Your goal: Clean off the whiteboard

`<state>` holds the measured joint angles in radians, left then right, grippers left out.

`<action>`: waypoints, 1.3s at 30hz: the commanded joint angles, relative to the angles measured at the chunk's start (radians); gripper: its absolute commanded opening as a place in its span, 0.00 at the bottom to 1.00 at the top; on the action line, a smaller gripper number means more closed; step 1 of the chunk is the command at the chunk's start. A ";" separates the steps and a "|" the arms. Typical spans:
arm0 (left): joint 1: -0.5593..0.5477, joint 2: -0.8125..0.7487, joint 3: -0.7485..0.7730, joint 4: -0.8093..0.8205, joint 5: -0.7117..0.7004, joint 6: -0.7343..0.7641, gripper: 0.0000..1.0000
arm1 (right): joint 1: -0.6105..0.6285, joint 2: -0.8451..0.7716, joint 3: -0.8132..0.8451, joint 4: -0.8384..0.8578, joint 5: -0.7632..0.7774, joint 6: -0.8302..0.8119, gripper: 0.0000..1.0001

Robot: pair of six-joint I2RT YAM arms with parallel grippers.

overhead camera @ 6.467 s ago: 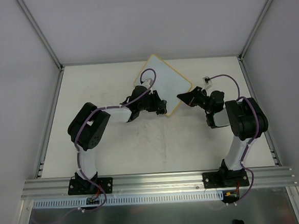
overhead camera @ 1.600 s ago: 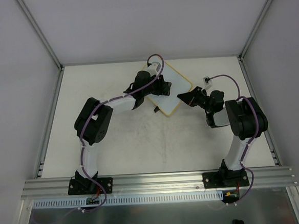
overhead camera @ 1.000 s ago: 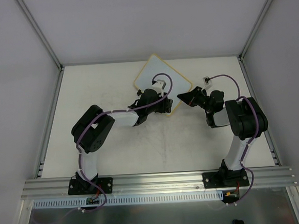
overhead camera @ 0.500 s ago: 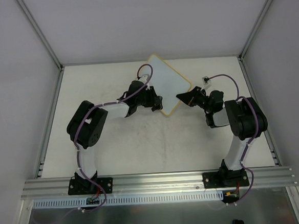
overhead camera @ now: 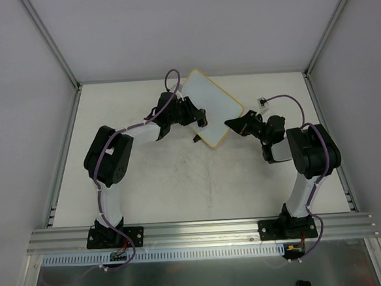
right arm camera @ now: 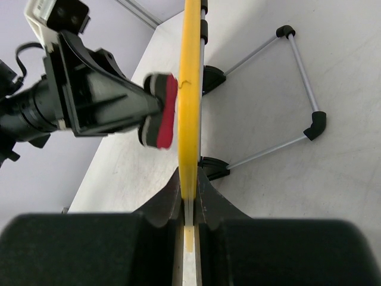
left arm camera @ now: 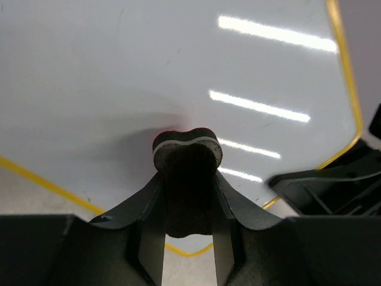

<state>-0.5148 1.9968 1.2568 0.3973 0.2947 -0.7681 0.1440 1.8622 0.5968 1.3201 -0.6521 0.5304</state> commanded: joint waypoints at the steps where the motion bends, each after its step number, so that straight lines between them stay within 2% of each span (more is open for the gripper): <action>1: 0.010 -0.004 0.055 0.149 0.047 -0.065 0.00 | 0.011 -0.006 0.015 0.212 -0.069 -0.020 0.00; 5: 0.009 -0.006 0.040 0.201 -0.006 -0.004 0.00 | 0.012 -0.006 0.015 0.212 -0.070 -0.020 0.00; 8: 0.009 -0.013 -0.035 0.319 -0.055 0.016 0.00 | 0.011 -0.005 0.018 0.212 -0.069 -0.018 0.00; 9: 0.010 -0.015 -0.098 0.430 -0.081 0.015 0.00 | 0.012 -0.003 0.018 0.212 -0.070 -0.018 0.00; 12: 0.009 -0.010 -0.219 0.616 -0.127 -0.005 0.00 | 0.012 -0.003 0.020 0.212 -0.070 -0.018 0.00; 15: 0.007 0.026 -0.336 0.936 -0.177 0.003 0.00 | 0.012 -0.001 0.020 0.212 -0.070 -0.017 0.00; 16: 0.004 0.061 -0.358 1.116 -0.193 -0.002 0.00 | 0.012 -0.001 0.023 0.212 -0.073 -0.017 0.00; 17: 0.001 0.075 -0.375 1.165 -0.231 -0.013 0.00 | 0.014 -0.001 0.021 0.212 -0.072 -0.017 0.00; 30: -0.031 0.089 -0.369 1.197 -0.325 0.110 0.00 | 0.012 0.003 0.026 0.212 -0.077 -0.012 0.00; 35: -0.076 0.050 -0.335 1.079 -0.379 0.245 0.00 | 0.014 0.003 0.028 0.212 -0.075 -0.012 0.00; 39: -0.100 0.051 -0.303 1.026 -0.396 0.282 0.00 | 0.012 0.002 0.028 0.212 -0.075 -0.012 0.00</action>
<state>-0.5964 2.0895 0.9092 1.2530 -0.0578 -0.5743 0.1440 1.8626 0.6010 1.3197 -0.6571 0.5278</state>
